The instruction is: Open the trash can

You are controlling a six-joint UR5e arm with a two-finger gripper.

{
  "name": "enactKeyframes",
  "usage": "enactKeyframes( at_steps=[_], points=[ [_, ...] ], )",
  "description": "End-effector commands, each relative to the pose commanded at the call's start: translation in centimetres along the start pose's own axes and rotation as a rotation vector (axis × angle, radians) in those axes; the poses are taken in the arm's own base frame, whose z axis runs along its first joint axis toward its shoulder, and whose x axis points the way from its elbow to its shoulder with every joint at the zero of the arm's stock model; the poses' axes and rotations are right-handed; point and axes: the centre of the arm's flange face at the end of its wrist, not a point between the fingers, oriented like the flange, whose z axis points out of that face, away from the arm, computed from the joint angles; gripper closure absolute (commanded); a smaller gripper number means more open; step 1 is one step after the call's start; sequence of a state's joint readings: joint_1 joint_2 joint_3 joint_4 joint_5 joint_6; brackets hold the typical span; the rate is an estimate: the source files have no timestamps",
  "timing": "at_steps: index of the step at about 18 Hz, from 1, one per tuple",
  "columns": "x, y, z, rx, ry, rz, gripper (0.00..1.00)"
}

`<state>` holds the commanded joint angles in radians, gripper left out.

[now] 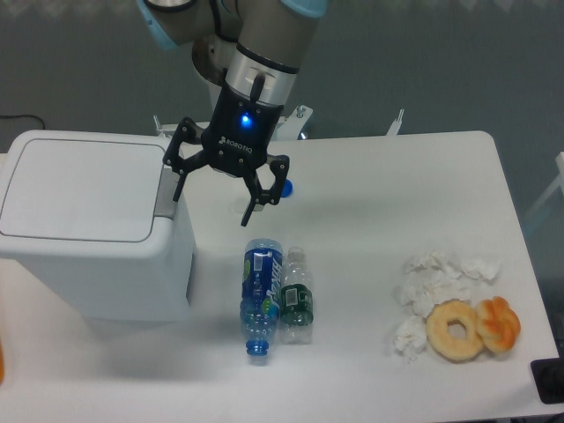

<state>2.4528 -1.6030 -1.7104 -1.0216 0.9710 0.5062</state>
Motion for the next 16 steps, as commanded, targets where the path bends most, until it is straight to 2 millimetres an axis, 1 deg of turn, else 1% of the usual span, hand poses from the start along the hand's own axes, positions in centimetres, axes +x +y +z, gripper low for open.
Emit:
enactKeyframes(
  at_steps=[2,16],
  points=[
    [0.0,0.27,0.2,-0.004,0.002,-0.003,0.0],
    [-0.26,0.45,0.72,-0.009,0.01,-0.001,0.0]
  ],
)
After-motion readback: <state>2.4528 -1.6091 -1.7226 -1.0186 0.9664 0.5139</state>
